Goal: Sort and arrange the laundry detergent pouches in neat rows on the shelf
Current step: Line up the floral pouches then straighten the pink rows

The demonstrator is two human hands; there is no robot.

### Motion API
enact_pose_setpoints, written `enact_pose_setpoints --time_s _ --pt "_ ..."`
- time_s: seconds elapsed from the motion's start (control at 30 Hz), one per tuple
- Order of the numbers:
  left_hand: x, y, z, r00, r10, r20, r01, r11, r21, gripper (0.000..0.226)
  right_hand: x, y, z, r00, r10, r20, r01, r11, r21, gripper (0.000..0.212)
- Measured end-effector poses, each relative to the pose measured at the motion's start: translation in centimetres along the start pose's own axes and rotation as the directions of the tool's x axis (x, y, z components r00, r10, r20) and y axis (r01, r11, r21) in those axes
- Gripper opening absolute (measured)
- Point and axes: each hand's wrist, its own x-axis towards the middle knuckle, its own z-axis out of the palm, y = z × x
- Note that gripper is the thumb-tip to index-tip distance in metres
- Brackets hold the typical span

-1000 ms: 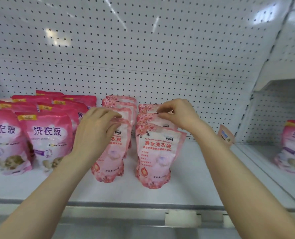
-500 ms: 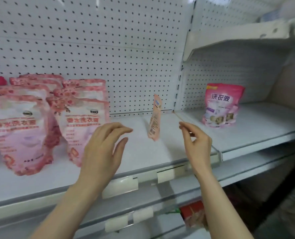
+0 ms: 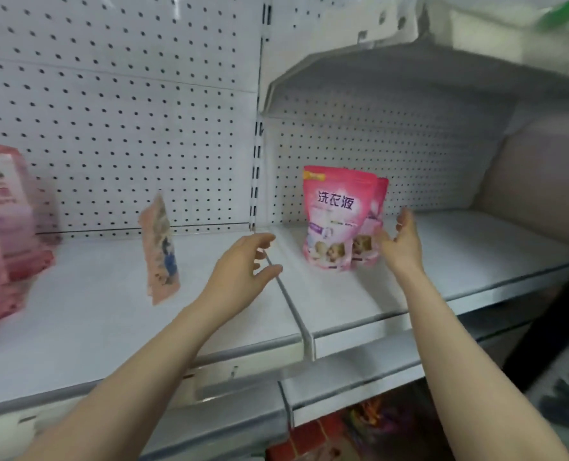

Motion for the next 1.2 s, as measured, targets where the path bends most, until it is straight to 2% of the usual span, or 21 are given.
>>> enact_pose_setpoints --time_s 0.13,0.23,0.3,0.4,0.5,0.63,0.8,0.93,1.07,1.2 --pt "5.1 1.3 4.4 0.989 -0.144 0.038 0.146 0.988 -0.059 0.063 2.8 0.2 0.4 0.977 -0.012 0.214 0.000 0.999 0.054 0.052" --pt "8.1 2.4 6.8 0.972 -0.222 0.078 0.232 0.961 -0.154 0.072 3.8 0.6 1.0 0.978 -0.020 0.208 0.002 0.996 0.087 0.026" --pt "9.8 2.9 7.8 0.963 -0.243 0.116 0.267 0.916 -0.300 0.075 3.9 0.9 0.9 0.980 -0.034 0.194 0.017 0.996 0.087 0.023" --pt "11.7 3.0 8.8 0.953 -0.243 0.181 0.303 0.802 -0.515 0.068 3.8 1.6 0.4 0.975 -0.040 0.220 0.017 0.994 0.108 0.018" --pt "12.2 2.2 9.2 0.941 -0.291 0.175 0.337 0.753 -0.565 0.055 4.3 2.3 -0.2 0.963 -0.038 0.267 -0.007 0.986 0.166 0.019" --pt "10.2 1.7 8.9 0.947 -0.308 0.097 0.300 0.731 -0.612 0.060 4.4 1.2 0.0 0.964 -0.045 0.263 -0.016 0.975 0.222 0.033" --pt "6.1 2.2 6.9 0.935 -0.347 -0.067 0.260 0.803 -0.536 0.057 4.5 -0.3 1.6 0.994 -0.041 0.098 0.030 0.993 0.118 0.024" --pt "2.2 2.8 3.9 0.910 -0.363 -0.201 0.222 0.834 -0.505 0.050 3.2 -1.2 2.1 0.999 -0.032 0.042 0.019 0.963 0.270 0.021" --pt "-1.8 3.4 0.1 0.883 -0.366 -0.295 0.159 0.822 -0.546 0.047 -0.6 -4.0 2.7 0.988 -0.054 0.147 -0.026 0.869 0.495 0.016" --pt "-4.8 3.0 -3.4 0.836 -0.396 -0.379 0.124 0.811 -0.572 0.053 -4.7 -7.7 4.2 0.954 -0.114 0.279 -0.088 0.778 0.621 0.006"
